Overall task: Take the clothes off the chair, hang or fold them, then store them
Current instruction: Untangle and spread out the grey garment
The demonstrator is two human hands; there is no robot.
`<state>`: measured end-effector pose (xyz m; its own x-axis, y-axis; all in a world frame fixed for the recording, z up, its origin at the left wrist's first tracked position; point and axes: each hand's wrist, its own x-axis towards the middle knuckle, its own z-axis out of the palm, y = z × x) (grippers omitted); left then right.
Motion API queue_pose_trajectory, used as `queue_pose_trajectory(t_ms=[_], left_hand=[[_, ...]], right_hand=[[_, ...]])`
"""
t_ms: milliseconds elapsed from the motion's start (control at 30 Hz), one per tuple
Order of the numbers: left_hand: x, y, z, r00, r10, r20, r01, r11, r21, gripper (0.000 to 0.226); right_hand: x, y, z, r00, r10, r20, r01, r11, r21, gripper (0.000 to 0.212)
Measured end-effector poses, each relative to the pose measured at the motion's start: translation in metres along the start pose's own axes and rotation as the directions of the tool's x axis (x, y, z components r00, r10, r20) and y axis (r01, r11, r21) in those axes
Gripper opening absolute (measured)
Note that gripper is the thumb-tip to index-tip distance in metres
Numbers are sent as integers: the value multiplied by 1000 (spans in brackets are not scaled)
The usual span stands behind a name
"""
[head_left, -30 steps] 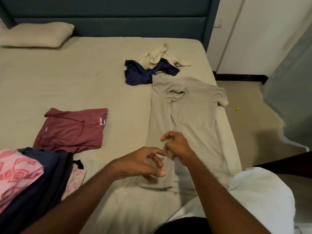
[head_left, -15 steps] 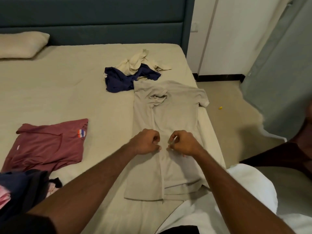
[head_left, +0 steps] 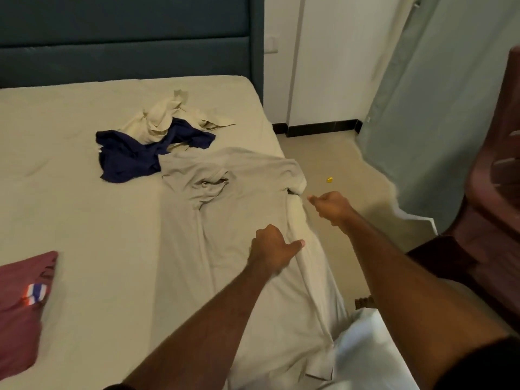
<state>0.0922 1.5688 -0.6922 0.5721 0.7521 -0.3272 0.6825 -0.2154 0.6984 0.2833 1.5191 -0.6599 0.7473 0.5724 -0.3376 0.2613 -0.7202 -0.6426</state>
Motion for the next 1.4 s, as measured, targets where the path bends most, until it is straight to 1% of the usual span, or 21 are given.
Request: queue_pose_trajectory(t_ms=[33,100,167,233,333,400,500,533,633,733,800,900,933,1000,1033,1067,1133,1200,1233,1300,1400], left_hand=[[6,0,1,1000,-20,-4,20,1000,10,84],[14,3,0,999,-46,17,45,998,52,84],[19,3,-2,998,-48,46,45,996,74,71],[19,2,-6,995,-64,78,62,998,29,50],[18,1,-14,974,-111,196,144,976,-163,22],[17,-2,-21,960,-117,253,189,941,-281,28],[9,-6,-24,962,-96,257,196,896,-399,31],[6,-6,-23,966,-82,243,184,884,-431,31],[2,-12,-25,981,-34,189,124,865,-487,30],[-1,-19,-39,979,-13,204,139,777,-614,29],[-7,-28,-53,973,3,231,165,692,-703,29],[-18,-44,-69,963,36,267,209,522,-827,31],[-21,-49,-74,962,32,270,225,468,-855,31],[-28,-61,-83,962,6,274,252,372,-893,26],[-29,-67,-87,962,-14,274,262,339,-904,23],[-32,-73,-91,962,-38,271,268,318,-909,20],[-34,-83,-96,960,-92,266,282,307,-909,16],[-34,-91,-96,954,-136,266,295,291,-910,10],[-34,-93,-95,952,-146,268,299,284,-911,10],[-33,-94,-93,951,-150,272,304,271,-913,13],[-36,-88,-91,946,-172,275,313,260,-913,18]], right_hand=[[7,-5,2,998,45,42,-47,998,38,64],[17,-13,8,983,129,132,-147,979,141,79],[28,-19,19,963,163,215,-216,943,252,84],[39,-24,29,955,166,246,-247,903,351,76],[59,-33,40,970,175,168,-239,800,551,62],[66,-41,42,977,171,130,-215,761,612,47],[68,-54,41,985,147,85,-167,748,643,19],[70,-56,40,989,129,67,-141,745,652,17],[71,-70,43,991,119,-56,-50,734,677,36],[71,-85,46,972,92,-217,67,776,627,26],[61,-110,52,948,-24,-316,197,826,528,16],[48,-162,76,892,-225,-393,374,855,360,26],[44,-179,86,889,-307,-340,413,858,306,30],[36,-210,108,888,-455,-69,460,874,155,30],[31,-218,119,873,-482,75,475,875,91,36],[24,-224,127,858,-489,157,488,872,46,43],[5,-218,135,845,-524,103,524,851,33,37],[-23,-190,131,833,-553,-5,553,832,51,18],[-39,-168,128,830,-558,-12,558,829,40,12],[-76,-117,116,844,-527,100,534,843,-66,17],[-133,-44,91,855,-362,373,460,860,-221,31]])
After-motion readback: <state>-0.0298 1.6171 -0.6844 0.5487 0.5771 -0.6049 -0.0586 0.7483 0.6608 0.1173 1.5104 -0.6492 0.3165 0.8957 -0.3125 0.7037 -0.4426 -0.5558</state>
